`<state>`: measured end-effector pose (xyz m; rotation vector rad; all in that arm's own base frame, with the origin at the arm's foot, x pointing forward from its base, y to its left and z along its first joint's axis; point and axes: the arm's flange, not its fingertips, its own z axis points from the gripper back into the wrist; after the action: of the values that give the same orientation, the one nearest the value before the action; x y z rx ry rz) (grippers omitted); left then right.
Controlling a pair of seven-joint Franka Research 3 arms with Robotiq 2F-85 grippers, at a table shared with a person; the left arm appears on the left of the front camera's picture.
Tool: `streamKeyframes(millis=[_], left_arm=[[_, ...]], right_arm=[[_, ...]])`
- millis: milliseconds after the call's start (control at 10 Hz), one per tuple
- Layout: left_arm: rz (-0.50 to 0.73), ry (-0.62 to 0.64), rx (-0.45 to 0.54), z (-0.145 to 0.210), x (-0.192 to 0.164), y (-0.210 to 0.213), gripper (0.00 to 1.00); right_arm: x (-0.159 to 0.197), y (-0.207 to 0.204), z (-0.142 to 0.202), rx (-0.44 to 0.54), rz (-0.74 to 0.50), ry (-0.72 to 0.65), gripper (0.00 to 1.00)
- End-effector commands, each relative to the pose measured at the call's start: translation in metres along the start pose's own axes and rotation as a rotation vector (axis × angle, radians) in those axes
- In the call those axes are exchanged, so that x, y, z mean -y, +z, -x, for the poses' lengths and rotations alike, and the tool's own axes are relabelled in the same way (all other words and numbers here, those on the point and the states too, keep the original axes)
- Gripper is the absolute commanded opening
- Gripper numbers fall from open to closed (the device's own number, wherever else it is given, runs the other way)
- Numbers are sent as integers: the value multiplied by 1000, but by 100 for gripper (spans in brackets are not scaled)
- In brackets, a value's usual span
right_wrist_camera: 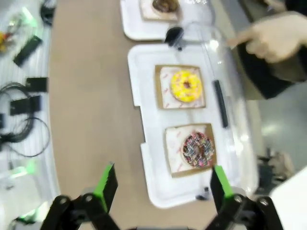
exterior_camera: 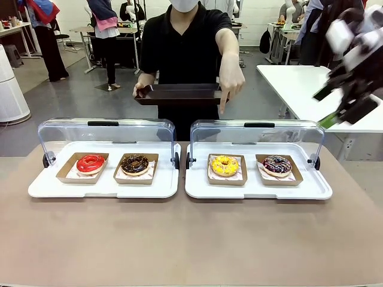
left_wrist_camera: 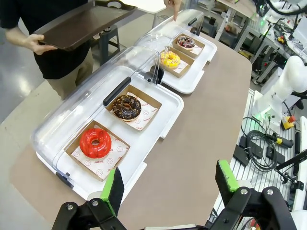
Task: Provide the desired donut to the person.
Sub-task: Pick up and lift the Paper togo box containing the Donut pointed at by the person.
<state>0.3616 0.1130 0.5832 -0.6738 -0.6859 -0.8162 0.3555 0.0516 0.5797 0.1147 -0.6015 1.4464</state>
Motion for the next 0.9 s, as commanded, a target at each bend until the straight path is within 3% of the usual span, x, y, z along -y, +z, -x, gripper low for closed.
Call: streamKeyframes(millis=[0, 400, 800], left_arm=[[2, -7, -7, 1, 1, 1, 100], [2, -7, -7, 1, 1, 1, 100], [2, -7, -7, 1, 1, 1, 100]], right_arm=[[3, -64, -16, -96, -66, 10, 100], [3, -146, -45, -244, -144, 35, 100], [-4, -156, -38, -230, -168, 47, 100]])
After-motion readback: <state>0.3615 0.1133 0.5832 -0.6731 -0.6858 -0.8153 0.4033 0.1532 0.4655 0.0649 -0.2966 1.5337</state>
